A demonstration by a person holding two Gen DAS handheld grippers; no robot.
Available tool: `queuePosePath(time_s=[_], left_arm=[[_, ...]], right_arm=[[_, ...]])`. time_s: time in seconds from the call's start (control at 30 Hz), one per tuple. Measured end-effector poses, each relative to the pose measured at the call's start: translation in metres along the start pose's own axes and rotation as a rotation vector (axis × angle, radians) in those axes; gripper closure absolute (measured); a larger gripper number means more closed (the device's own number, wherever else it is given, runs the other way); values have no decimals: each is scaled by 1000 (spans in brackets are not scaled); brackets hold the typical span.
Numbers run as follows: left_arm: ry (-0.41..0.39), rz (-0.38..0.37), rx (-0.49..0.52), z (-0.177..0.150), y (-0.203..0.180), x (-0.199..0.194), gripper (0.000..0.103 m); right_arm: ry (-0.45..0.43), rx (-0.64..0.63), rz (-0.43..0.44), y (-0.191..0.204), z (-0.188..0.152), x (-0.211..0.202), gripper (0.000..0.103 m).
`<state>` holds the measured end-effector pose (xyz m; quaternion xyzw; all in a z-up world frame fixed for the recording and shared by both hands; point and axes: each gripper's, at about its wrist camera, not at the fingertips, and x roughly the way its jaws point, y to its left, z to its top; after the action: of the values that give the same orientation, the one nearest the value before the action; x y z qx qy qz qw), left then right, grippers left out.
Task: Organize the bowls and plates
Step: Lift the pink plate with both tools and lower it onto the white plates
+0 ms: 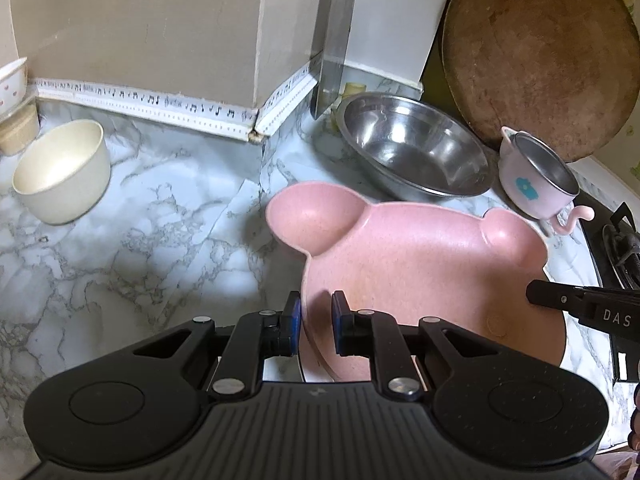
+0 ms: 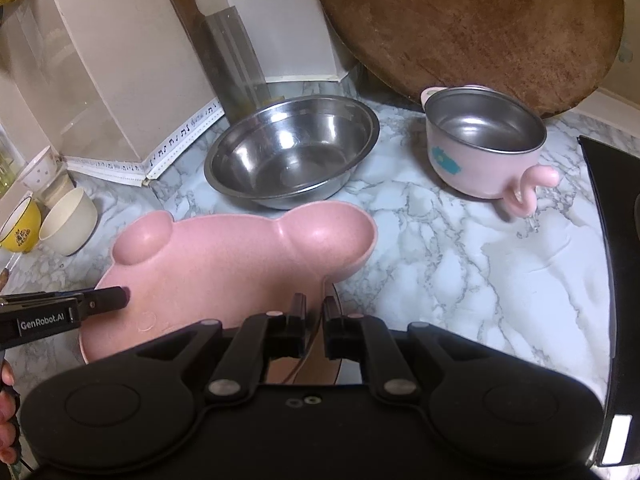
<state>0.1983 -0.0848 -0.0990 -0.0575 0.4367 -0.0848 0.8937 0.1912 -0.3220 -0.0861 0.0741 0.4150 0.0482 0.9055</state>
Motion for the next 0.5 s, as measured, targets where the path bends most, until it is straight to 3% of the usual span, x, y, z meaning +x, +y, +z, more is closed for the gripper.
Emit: queuePosePath(time_s=[0.27, 0.4, 0.5], left_arm=[[5, 12, 26, -3, -1, 3, 88], [7, 16, 45, -3, -3, 3, 88], [5, 20, 56, -5, -3, 2, 88]], right_arm=[[23, 5, -15, -3, -4, 9, 94], [9, -12, -29, 1, -5, 7, 84], [9, -24, -46, 2, -5, 5, 83]])
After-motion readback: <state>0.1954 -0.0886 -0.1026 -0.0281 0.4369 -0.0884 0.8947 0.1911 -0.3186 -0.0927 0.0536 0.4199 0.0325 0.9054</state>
